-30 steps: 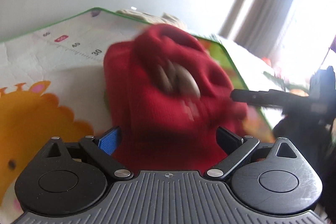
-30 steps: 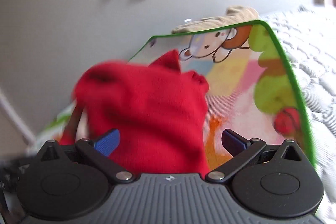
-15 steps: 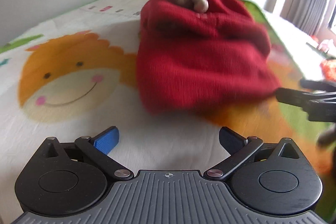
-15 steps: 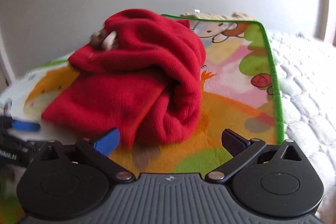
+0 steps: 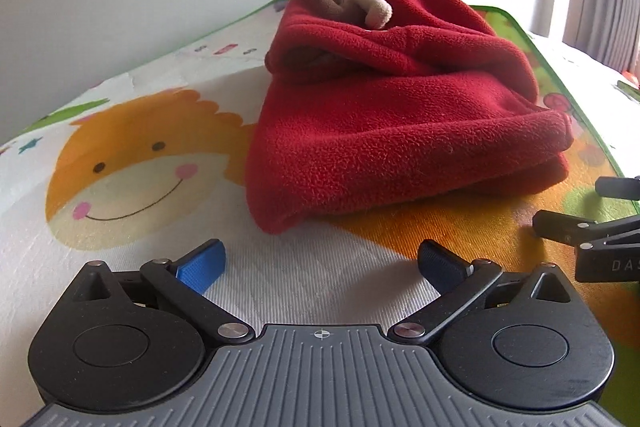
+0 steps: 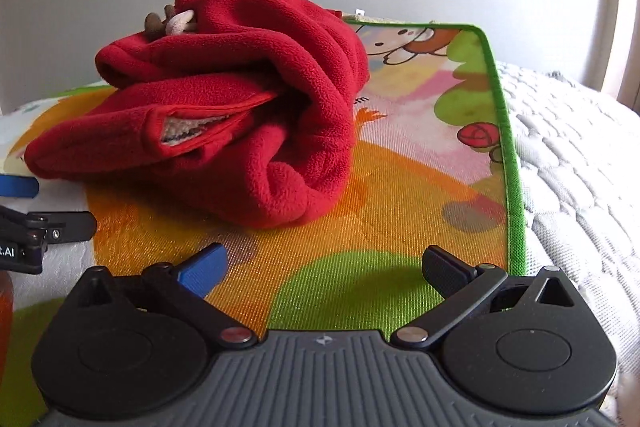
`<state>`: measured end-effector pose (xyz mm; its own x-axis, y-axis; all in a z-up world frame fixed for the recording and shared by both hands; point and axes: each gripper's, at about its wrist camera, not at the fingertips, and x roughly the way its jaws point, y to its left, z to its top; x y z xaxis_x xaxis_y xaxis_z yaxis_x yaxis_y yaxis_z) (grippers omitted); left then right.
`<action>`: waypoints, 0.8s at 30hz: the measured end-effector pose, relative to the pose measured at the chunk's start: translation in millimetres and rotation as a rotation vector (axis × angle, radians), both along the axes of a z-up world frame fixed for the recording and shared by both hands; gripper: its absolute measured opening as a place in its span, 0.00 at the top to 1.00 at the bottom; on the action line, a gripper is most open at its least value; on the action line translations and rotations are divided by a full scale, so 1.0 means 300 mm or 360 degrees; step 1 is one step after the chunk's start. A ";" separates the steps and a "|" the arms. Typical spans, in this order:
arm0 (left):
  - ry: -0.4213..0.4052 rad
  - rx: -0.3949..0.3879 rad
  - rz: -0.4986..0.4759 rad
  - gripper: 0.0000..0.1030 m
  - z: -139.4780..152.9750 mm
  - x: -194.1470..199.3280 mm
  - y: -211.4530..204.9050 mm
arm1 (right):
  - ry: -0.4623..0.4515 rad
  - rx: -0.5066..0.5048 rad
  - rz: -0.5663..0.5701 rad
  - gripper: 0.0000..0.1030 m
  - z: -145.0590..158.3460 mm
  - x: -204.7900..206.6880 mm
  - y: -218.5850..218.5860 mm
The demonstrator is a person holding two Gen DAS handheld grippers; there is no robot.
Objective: Fold clothes
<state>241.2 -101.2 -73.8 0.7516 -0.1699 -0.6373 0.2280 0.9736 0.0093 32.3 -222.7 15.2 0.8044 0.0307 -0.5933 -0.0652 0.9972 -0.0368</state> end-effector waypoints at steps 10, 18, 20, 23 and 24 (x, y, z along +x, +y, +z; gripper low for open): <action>0.0002 0.0000 -0.0005 0.00 0.003 -0.001 0.003 | 0.0030 0.0066 -0.0060 0.00 0.006 0.021 -0.003; 0.0001 0.0009 -0.0039 0.00 0.006 -0.041 -0.010 | 0.0018 0.0076 -0.0135 0.00 0.001 -0.020 0.023; 0.0007 -0.0005 -0.0041 0.00 0.006 -0.039 -0.006 | 0.0018 0.0084 -0.0134 0.00 0.000 -0.020 0.020; 0.0008 -0.0009 -0.0042 0.00 0.006 -0.037 -0.005 | 0.0015 0.0074 -0.0132 0.00 0.001 -0.020 0.024; 0.0007 -0.0009 -0.0041 0.00 0.006 -0.037 -0.006 | 0.0012 0.0070 -0.0131 0.00 0.001 -0.022 0.026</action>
